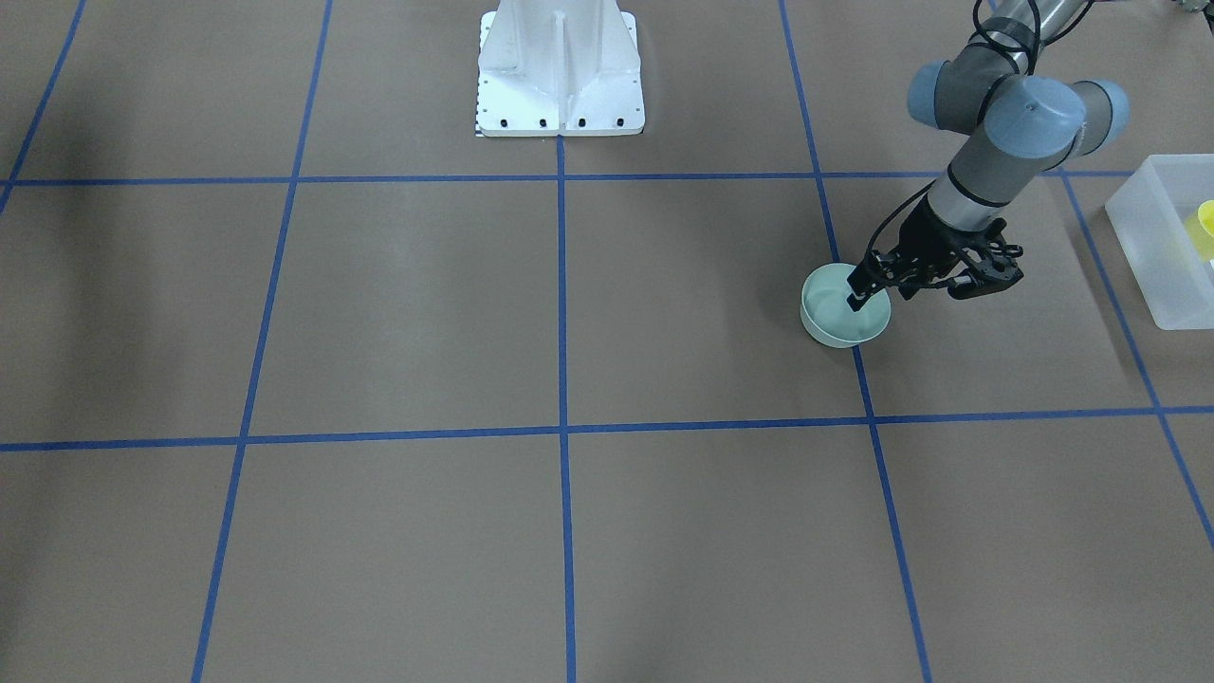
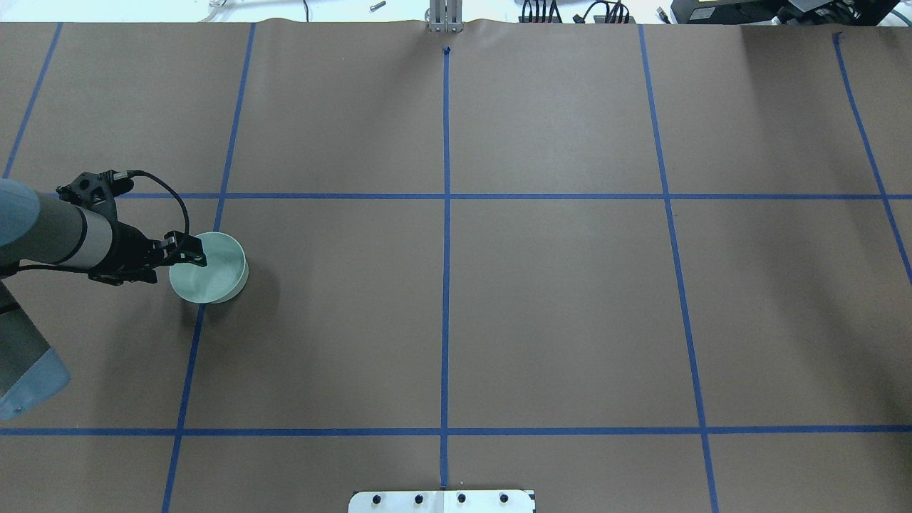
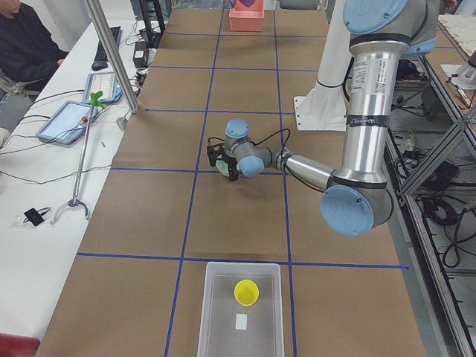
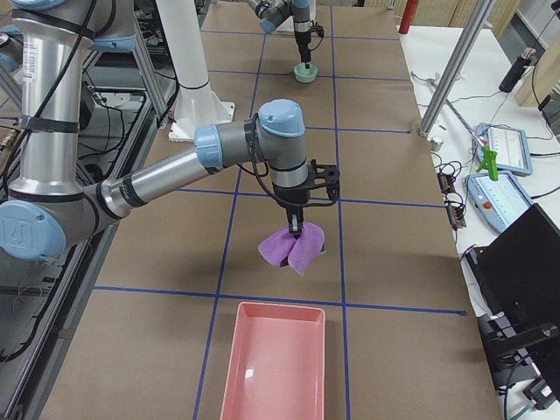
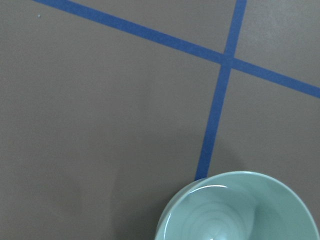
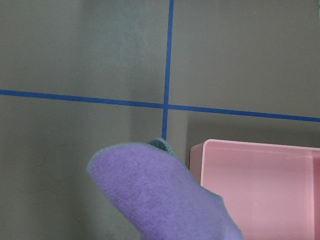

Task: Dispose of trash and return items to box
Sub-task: 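Reach the left gripper to the pale green bowl rim and grasp it, then lift the pale green bowl with the left gripper and carry it off the table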

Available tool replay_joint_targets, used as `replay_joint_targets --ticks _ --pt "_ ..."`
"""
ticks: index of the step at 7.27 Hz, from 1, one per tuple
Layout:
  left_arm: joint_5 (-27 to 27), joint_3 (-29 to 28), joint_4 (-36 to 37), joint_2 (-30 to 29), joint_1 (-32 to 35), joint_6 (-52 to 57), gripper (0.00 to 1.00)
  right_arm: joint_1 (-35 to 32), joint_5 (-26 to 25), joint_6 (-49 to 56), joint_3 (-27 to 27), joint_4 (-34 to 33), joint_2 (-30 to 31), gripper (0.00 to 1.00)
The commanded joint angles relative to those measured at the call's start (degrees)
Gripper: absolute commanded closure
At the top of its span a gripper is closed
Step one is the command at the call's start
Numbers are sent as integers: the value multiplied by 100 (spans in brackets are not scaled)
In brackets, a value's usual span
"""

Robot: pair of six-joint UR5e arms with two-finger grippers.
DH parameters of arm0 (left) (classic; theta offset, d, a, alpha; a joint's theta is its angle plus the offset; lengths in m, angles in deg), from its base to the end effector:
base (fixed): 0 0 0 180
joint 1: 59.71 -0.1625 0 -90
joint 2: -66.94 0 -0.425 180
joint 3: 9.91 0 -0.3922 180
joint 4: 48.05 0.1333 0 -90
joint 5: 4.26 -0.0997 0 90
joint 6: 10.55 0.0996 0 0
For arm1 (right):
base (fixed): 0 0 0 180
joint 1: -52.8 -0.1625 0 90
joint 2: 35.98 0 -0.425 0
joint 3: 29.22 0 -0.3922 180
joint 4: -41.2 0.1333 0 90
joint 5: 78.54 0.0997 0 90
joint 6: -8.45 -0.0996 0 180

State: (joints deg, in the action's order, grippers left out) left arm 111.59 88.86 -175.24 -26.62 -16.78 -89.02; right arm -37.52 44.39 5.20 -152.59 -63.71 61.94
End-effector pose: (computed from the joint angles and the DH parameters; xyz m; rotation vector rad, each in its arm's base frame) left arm 0.3360 -0.4353 0.4853 0.0129 0.9510 -0.3115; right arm 0.0814 -0.4084 0.4789 0.1641 -0.5774 0.0076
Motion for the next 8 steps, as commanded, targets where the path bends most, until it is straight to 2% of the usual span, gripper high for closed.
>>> replay_joint_targets --ticks 1,2,3,5,6,8 --pt "17 -103 10 -56 -109 -2 88 -12 -120 9 23 5 69 100" --pt "52 -86 19 -65 -110 7 100 -12 -138 52 32 5 70 100" --pt "104 -42 62 -144 -101 -1 100 -38 -182 140 93 14 78 100" --pt "1119 194 193 -197 65 -54 100 -160 -392 499 251 14 79 100" --pt "1211 413 386 -197 188 -46 100 -291 -419 771 461 49 79 100" --pt "1789 688 940 -223 1045 24 100 -616 -437 1185 1066 93 -70 100"
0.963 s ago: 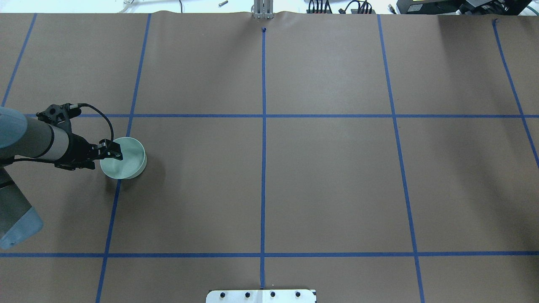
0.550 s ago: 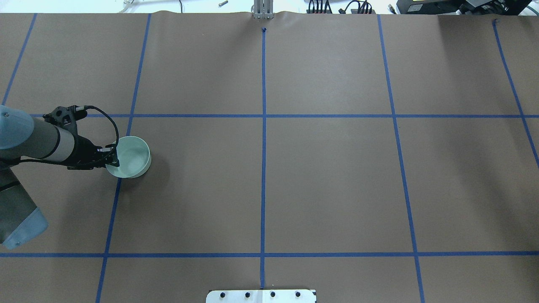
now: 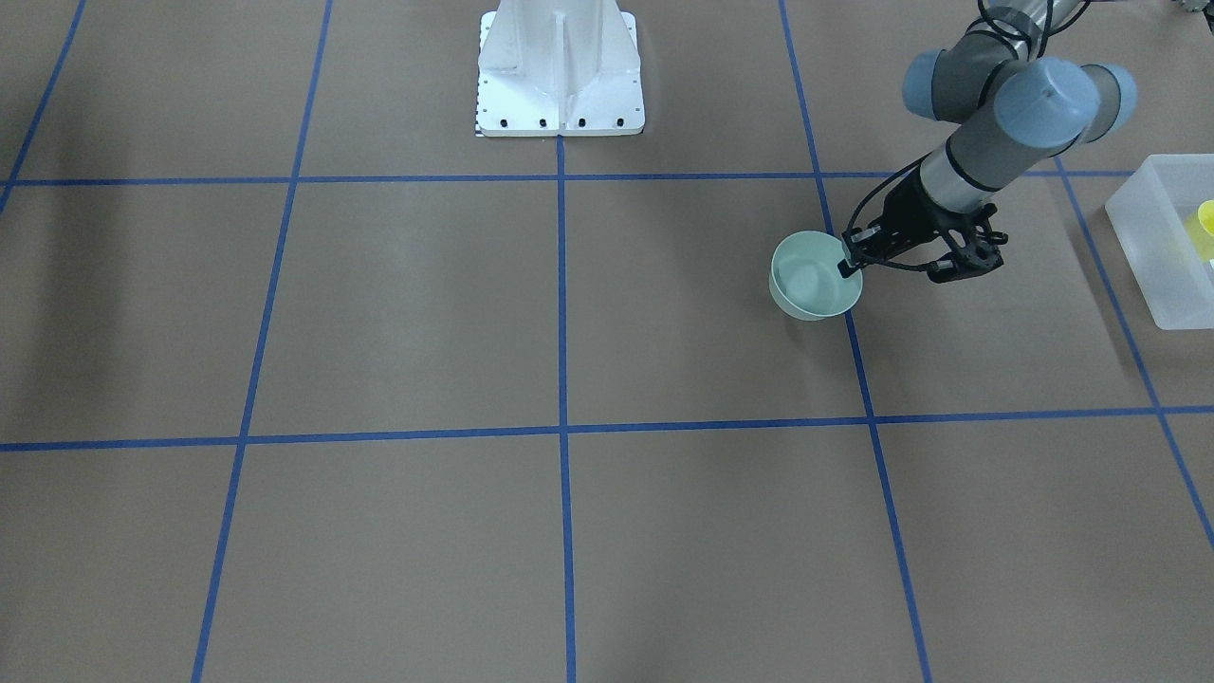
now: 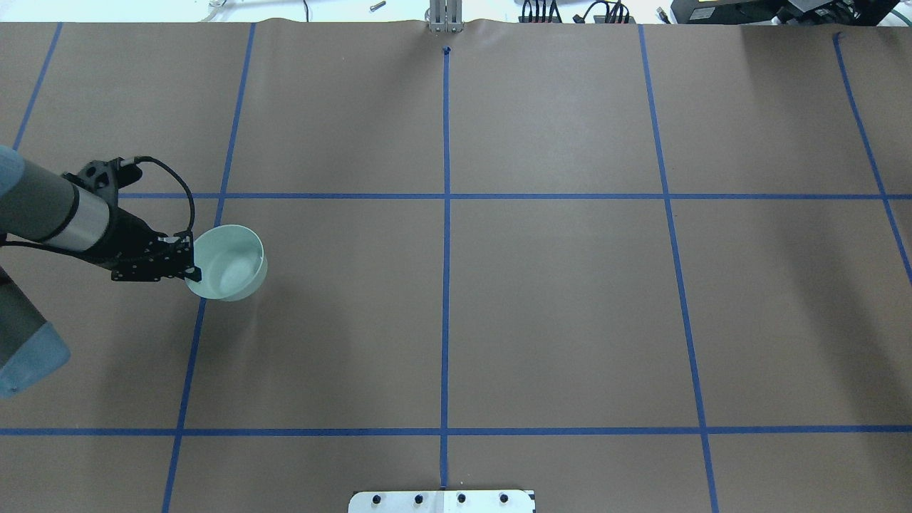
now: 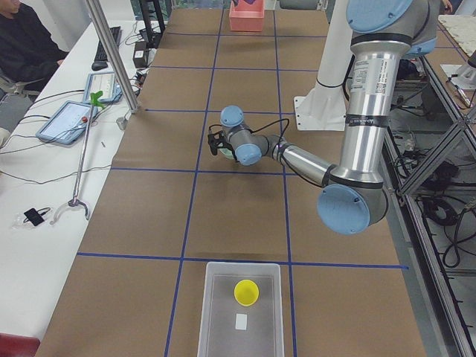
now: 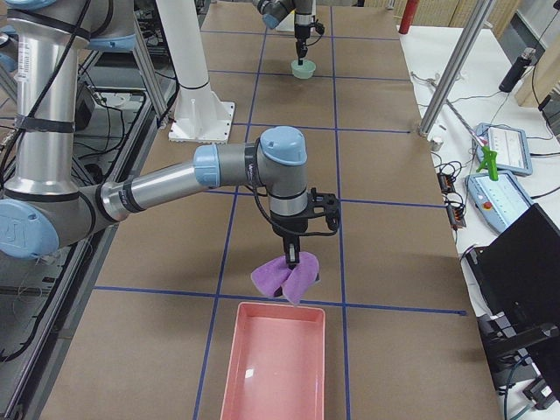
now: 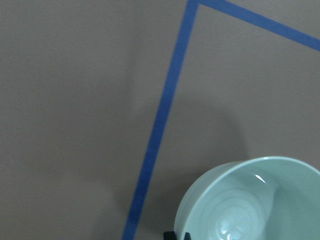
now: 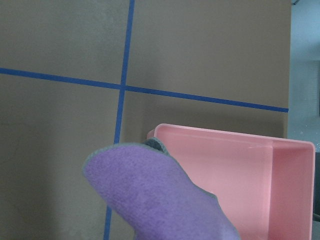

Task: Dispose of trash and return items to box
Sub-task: 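Lift the pale green bowl with the left gripper and carry it off the table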

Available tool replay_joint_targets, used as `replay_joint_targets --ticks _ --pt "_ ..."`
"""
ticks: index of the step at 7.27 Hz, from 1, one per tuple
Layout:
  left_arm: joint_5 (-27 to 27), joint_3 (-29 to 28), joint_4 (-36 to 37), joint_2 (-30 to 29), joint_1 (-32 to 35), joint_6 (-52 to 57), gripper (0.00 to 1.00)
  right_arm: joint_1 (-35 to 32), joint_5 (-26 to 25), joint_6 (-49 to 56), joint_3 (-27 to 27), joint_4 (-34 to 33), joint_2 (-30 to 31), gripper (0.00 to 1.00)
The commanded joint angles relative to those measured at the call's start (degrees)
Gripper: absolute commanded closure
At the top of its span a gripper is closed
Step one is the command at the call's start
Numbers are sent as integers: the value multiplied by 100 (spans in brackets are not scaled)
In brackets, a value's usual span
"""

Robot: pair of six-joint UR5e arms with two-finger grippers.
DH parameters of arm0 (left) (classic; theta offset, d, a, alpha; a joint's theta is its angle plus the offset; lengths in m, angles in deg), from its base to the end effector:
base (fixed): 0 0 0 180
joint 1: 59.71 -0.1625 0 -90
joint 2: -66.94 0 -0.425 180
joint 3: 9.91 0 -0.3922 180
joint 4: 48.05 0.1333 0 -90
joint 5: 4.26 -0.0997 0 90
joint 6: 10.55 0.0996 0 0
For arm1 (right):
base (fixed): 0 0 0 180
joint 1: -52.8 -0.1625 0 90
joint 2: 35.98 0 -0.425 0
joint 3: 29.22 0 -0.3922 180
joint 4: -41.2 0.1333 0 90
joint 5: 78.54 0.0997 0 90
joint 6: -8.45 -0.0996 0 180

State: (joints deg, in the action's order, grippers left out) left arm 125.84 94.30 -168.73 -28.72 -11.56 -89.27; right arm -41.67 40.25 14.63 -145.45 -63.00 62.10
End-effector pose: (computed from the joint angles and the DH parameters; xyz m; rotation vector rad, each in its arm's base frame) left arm 0.3041 -0.4431 0.4235 -0.1483 1.0566 -0.2731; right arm 0.1177 -0.4105 0.5413 0.1138 -0.4939 -0.0465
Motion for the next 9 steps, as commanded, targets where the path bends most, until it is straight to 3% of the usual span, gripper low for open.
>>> replay_joint_targets --ticks 1,3,5,6,7,9 --pt "410 127 308 -5 876 363 100 -308 -67 357 756 223 -105 100" --pt "603 -31 1224 -14 1842 2272 100 -440 -58 672 2150 1397 -114 100" --pt "630 -494 1862 65 2948 4337 100 -441 -58 736 2579 1754 -132 100" --pt "630 -976 2064 74 3563 5366 100 -441 -41 684 2553 1754 -105 28" --pt "630 -1381 2153 31 3987 6072 100 -441 -15 631 2501 1763 -44 0" --pt "639 -1901 2153 83 4586 7050 100 -441 38 622 2125 1754 -35 0"
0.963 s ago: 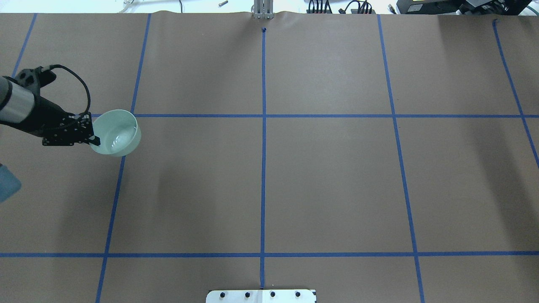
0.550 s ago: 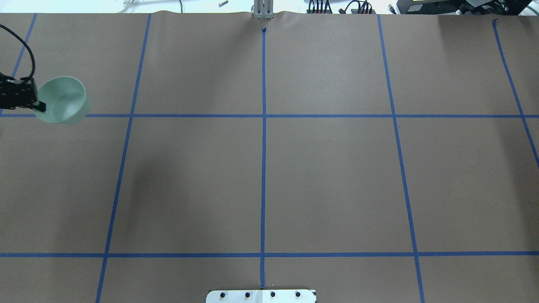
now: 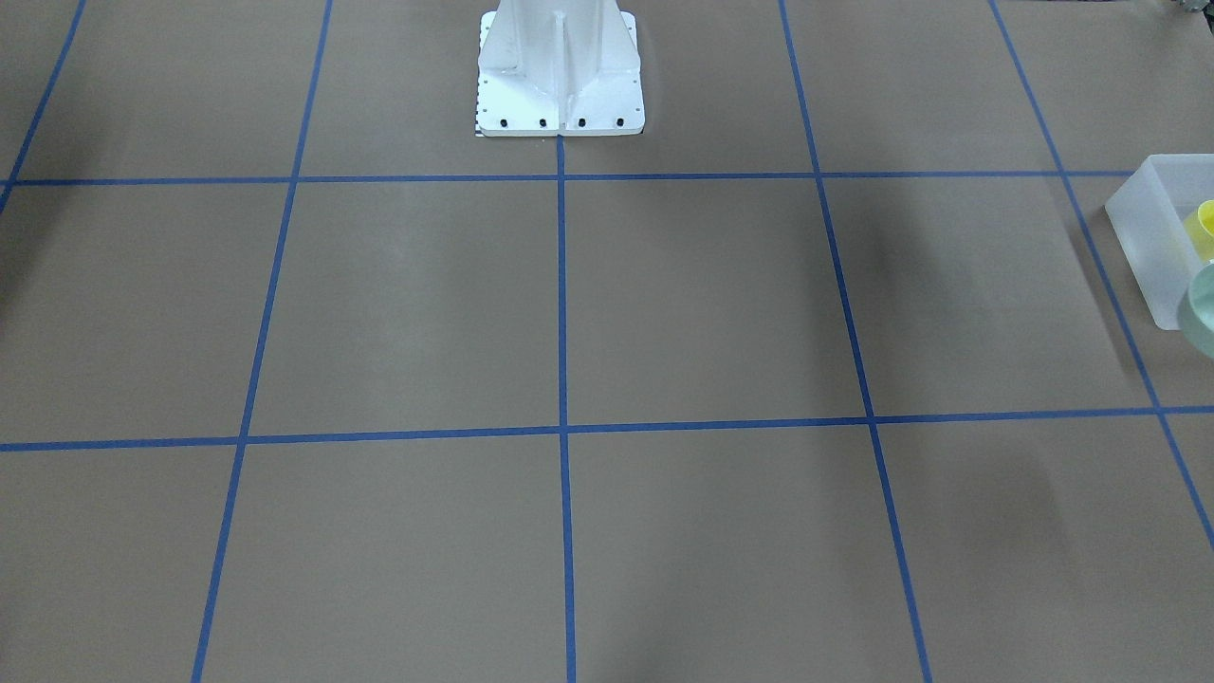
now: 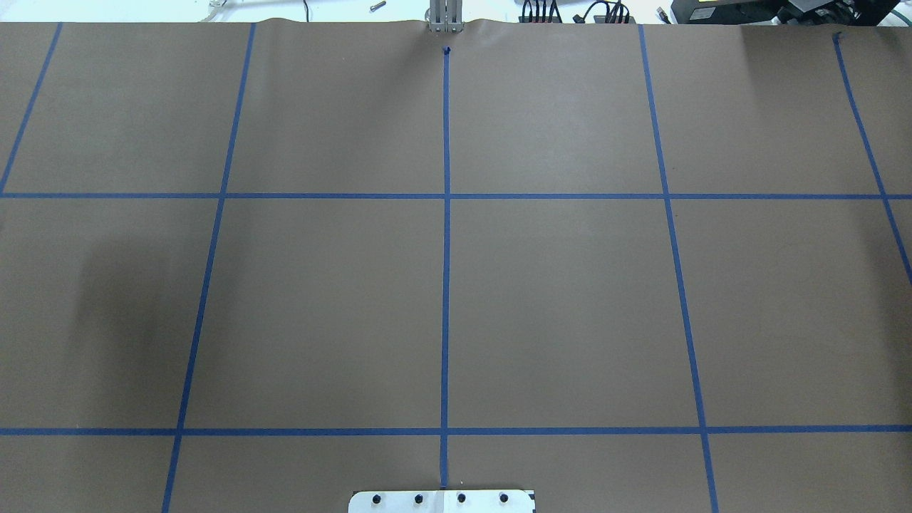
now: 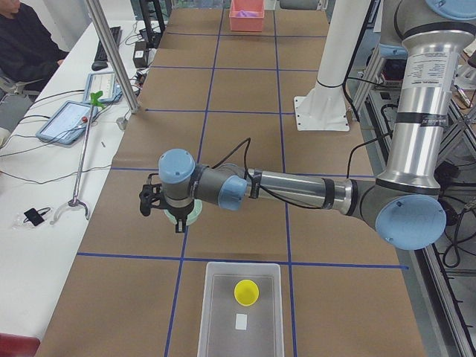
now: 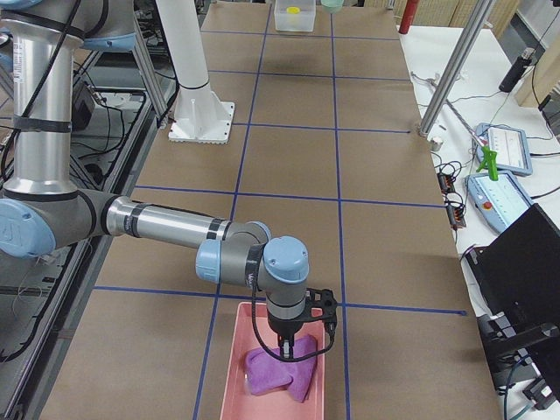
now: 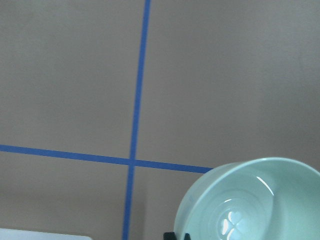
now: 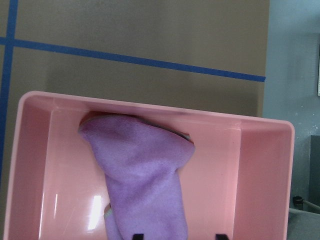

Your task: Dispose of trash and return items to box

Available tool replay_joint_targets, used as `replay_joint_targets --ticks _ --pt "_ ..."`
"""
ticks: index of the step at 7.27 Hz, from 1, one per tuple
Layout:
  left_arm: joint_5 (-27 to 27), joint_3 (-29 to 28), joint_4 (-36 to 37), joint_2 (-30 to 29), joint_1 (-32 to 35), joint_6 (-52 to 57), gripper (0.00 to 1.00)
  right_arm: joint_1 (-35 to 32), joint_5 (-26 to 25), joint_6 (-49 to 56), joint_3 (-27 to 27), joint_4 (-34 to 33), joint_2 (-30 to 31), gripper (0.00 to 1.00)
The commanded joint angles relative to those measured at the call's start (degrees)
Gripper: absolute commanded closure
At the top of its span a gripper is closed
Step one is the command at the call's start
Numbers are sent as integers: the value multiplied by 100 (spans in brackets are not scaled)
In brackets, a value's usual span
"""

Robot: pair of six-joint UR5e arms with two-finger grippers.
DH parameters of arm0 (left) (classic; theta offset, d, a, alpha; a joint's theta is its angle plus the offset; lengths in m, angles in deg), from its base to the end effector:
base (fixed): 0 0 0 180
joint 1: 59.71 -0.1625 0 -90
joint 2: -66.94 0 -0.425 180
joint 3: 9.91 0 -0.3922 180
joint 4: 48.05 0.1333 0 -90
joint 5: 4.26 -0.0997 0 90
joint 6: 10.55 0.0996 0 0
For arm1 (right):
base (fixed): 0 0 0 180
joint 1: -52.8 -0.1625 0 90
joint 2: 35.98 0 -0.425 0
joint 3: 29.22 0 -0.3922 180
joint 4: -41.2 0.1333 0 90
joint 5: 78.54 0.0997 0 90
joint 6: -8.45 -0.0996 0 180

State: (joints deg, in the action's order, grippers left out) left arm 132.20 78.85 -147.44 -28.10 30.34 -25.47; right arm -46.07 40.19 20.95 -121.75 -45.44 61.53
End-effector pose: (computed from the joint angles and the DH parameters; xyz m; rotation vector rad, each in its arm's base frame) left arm -0.0616 -0.5413 0.6039 0.1112 0.8291 -0.1526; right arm 0.1511 -0.4140 0.7080 0.0658 -0.4979 -0.0549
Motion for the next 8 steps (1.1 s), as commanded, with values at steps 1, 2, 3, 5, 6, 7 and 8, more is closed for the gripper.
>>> replay_joint_targets --ticks 1,2,3,5,6,7,8 --pt "3 -725 25 91 643 1223 100 0 436 -63 -448 -3 23 0" --pt "3 -1094 8 152 881 1681 100 0 892 -325 -624 6 -12 0" --pt "-5 -1341 -10 284 1161 2060 100 8 1123 -850 -913 -20 -30 0" --pt "-5 -1711 -28 591 1497 2379 100 218 1458 -1389 -1187 -47 -65 0" --pt "3 -1982 -45 610 1620 2380 100 359 1546 -1739 -1267 -38 -83 0" --pt "-5 -2142 -132 636 1639 2371 100 491 1591 -2038 -1441 -38 -74 0" --pt "-23 -2439 -412 637 1639 2380 100 553 1678 -2137 -1548 -64 -65 0"
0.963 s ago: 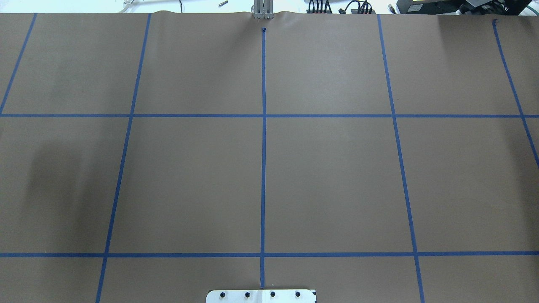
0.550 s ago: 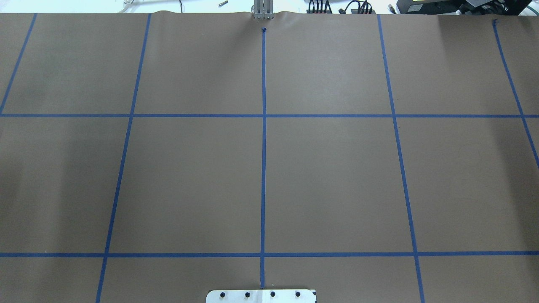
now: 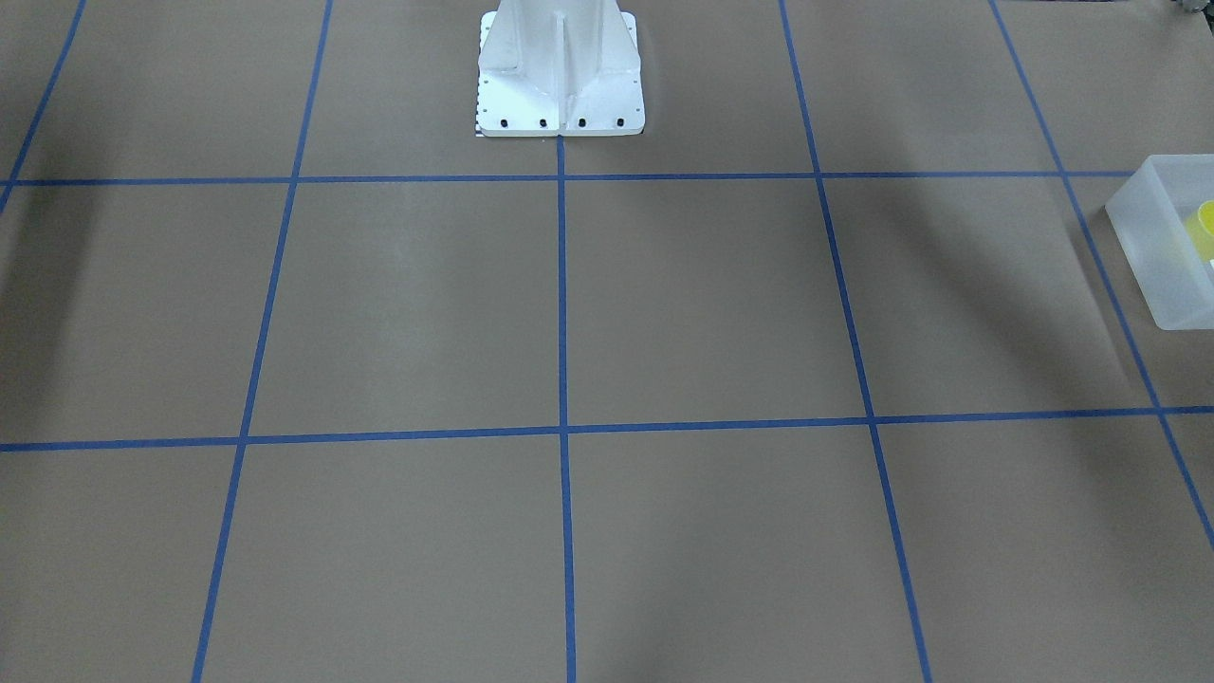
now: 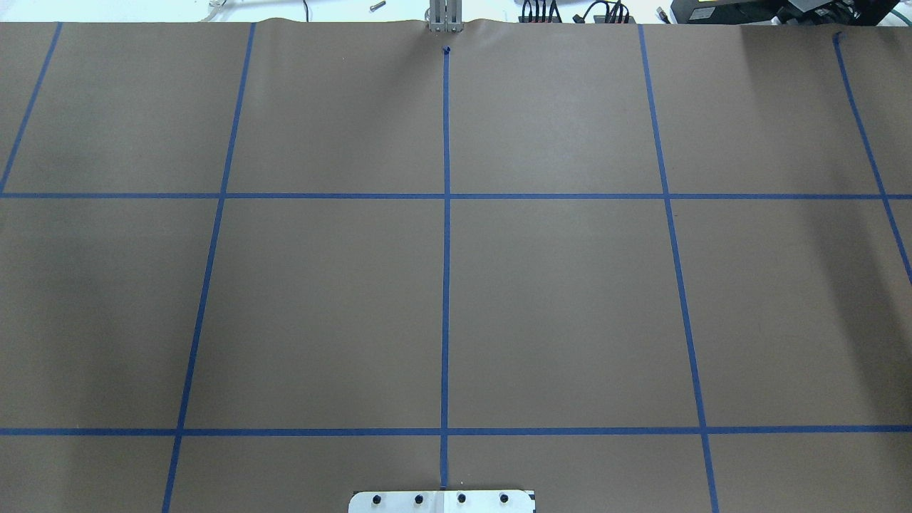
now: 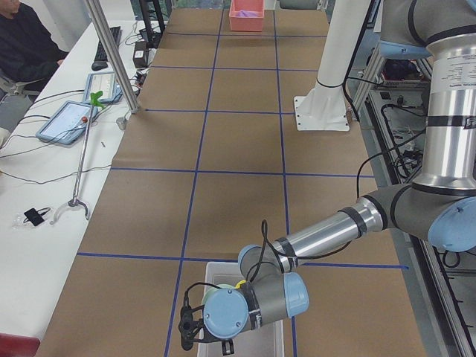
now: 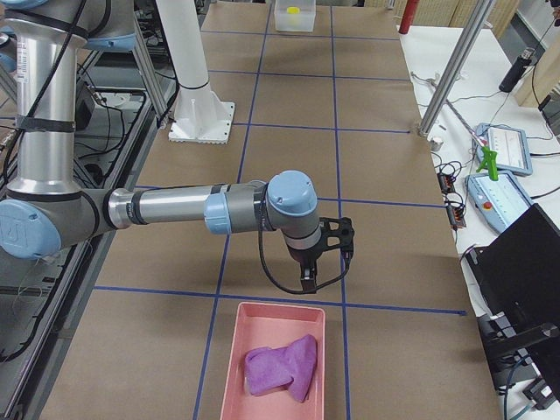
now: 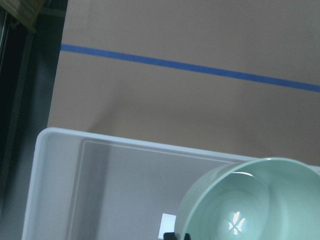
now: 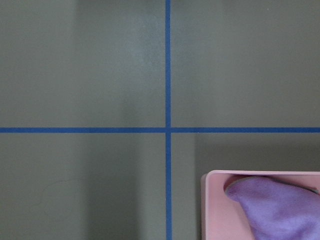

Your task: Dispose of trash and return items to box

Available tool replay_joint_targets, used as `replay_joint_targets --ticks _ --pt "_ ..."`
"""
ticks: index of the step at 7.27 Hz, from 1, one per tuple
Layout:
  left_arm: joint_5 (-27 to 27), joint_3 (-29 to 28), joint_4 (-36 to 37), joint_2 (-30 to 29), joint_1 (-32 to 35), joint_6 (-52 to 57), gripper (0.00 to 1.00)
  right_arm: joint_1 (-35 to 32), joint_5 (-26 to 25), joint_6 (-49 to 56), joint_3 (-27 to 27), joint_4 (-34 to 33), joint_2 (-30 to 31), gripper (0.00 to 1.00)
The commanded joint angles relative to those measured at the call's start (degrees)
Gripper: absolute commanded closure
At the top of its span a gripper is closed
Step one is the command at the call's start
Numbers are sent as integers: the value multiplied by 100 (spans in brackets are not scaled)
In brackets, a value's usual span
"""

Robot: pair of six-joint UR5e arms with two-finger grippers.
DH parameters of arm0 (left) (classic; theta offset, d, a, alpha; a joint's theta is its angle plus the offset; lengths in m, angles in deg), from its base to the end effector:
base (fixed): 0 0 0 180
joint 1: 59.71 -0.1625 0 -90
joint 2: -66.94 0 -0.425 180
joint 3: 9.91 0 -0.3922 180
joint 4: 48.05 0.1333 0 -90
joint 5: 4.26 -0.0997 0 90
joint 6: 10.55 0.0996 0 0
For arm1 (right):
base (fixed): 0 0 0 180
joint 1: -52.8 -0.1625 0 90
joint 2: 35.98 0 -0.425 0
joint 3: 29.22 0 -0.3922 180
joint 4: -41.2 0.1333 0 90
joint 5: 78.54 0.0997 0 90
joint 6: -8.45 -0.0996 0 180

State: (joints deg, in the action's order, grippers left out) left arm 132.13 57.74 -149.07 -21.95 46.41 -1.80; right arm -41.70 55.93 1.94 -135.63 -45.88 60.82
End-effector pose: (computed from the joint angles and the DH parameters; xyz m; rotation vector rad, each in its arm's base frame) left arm -0.1793 -0.4001 0.8321 -0.0267 0.8330 -0.2090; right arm 0.0986 -0.4428 0.5668 0.1940 -0.7766 0.0969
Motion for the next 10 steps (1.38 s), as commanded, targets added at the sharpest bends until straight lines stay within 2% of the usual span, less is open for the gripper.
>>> replay_joint_targets --ticks 1,3,5,7,8,10 --pt "-42 -644 -591 30 31 -5 100 125 210 -254 -187 -20 6 0" --pt "-199 -946 -884 56 22 -14 100 186 229 -254 -266 -29 6 0" --pt "-297 -859 -1390 248 22 -49 2 187 246 -254 -292 -20 14 0" --pt "-271 -342 -1509 180 22 -75 1 187 229 -228 -301 -3 76 0" --pt "-253 261 -1308 188 22 -67 1 187 229 -149 -249 23 128 0" --pt "-201 1465 -397 -39 31 -136 1 187 229 -157 -153 24 313 0"
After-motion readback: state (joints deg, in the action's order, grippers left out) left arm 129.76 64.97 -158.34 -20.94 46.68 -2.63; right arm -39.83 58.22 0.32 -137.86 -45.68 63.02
